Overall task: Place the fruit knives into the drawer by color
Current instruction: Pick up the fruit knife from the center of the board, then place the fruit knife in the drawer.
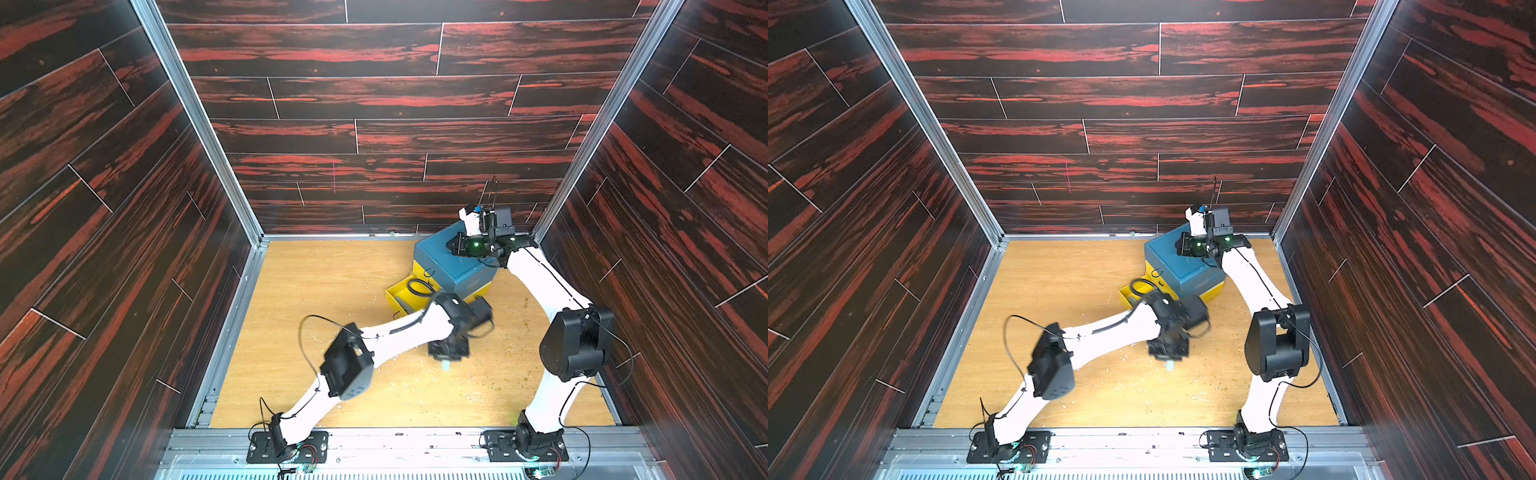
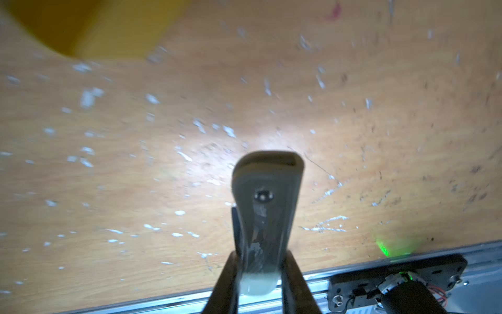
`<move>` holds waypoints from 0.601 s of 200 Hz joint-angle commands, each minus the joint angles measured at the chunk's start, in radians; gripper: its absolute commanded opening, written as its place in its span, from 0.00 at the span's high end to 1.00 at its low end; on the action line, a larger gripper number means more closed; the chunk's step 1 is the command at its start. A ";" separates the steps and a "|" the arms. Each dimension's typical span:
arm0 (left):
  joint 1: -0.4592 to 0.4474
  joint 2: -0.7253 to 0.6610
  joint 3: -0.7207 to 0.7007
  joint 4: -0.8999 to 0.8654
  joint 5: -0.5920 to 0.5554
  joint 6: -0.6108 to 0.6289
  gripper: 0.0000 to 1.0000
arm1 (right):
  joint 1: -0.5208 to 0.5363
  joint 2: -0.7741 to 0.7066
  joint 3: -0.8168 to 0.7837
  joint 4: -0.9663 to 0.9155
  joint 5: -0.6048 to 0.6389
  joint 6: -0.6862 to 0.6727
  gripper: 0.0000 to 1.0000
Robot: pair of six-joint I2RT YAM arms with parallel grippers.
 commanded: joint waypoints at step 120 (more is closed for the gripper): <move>0.290 0.054 0.207 0.028 -0.054 0.103 0.91 | 0.002 0.139 -0.084 -0.365 0.134 -0.007 1.00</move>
